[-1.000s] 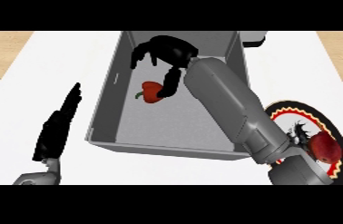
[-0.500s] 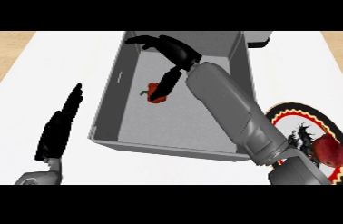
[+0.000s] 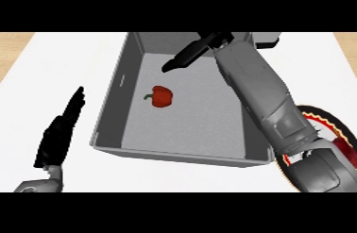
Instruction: Pick the bell pepper from the plate and place it in the cardboard box
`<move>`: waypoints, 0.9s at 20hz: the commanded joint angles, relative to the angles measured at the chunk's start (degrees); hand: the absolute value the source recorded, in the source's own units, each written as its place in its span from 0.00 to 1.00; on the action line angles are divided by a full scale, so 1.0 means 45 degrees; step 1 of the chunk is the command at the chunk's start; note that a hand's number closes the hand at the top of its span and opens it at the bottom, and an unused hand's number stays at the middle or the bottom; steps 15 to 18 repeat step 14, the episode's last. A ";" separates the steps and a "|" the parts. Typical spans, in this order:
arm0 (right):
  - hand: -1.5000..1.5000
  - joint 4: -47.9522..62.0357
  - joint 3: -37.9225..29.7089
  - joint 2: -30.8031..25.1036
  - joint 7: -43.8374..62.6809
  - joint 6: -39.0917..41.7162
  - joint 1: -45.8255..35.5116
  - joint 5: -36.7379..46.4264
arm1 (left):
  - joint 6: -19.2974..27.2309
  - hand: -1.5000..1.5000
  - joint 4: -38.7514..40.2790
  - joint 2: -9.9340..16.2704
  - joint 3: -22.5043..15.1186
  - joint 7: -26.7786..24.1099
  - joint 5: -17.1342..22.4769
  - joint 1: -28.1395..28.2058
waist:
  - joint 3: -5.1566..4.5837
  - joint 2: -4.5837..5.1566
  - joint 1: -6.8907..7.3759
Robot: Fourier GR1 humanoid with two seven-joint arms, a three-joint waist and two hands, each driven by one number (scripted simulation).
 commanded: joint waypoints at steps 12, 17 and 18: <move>0.00 0.2368 -0.2007 -0.5255 -0.0915 0.3008 -0.0239 -0.0915 | -0.0081 0.50 -0.0216 -0.0120 -0.0256 0.0151 -0.0125 -0.0454 | 0.0032 0.0399 0.0544; 0.00 0.2440 -0.1930 -0.5815 -0.1110 0.3879 -0.0115 -0.0816 | -0.0264 0.50 -0.0328 -0.0126 -0.0344 0.0362 -0.0017 -0.0468 | 0.0047 0.0459 0.0650; 0.00 0.2440 -0.1930 -0.5815 -0.1110 0.3879 -0.0115 -0.0816 | -0.0264 0.50 -0.0328 -0.0126 -0.0344 0.0362 -0.0017 -0.0468 | 0.0047 0.0459 0.0650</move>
